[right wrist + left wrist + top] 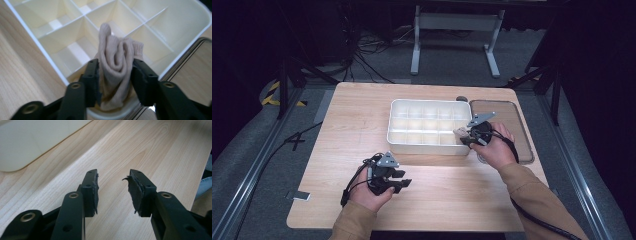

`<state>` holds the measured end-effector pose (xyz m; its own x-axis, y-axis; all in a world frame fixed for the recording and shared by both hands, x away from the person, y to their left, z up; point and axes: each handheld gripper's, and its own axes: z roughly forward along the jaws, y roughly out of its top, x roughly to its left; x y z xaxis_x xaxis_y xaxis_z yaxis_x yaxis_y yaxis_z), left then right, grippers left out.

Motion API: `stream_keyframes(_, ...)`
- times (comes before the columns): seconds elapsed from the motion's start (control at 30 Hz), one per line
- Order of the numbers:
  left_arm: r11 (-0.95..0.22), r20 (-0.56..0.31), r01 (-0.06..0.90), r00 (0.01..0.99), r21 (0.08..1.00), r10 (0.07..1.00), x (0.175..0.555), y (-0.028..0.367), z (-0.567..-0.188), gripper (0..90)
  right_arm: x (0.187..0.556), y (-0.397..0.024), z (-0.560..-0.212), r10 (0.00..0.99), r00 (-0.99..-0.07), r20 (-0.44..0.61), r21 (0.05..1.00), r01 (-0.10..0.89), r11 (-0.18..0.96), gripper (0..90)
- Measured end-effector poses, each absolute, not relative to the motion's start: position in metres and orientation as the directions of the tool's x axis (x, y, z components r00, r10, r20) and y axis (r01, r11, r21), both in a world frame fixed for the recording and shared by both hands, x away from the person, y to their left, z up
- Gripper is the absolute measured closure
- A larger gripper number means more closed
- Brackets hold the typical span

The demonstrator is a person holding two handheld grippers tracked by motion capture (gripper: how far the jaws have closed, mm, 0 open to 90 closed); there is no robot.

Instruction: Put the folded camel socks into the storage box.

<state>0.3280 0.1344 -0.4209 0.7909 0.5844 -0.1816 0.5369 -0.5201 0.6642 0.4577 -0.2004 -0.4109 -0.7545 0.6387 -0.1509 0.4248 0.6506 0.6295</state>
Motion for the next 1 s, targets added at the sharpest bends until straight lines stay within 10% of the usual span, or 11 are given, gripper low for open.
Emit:
stream_keyframes(0.3,-0.518,-0.185,0.538,0.791,0.665,0.584,0.328,0.133,-0.421,60.1,0.462,-0.199,-0.405,0.678,-0.730,-0.085,0.697,0.443,0.564,46.4)
stream_keyframes(0.5,-0.522,-0.182,0.536,0.792,0.664,0.582,0.328,0.134,-0.421,60.0,0.465,-0.199,-0.407,0.677,-0.733,-0.064,0.649,0.485,0.586,73.1)
stream_keyframes(1.0,-0.526,-0.180,0.534,0.794,0.661,0.580,0.328,0.132,-0.422,60.0,0.468,-0.188,-0.420,0.668,-0.736,-0.110,0.538,0.520,0.663,76.1)
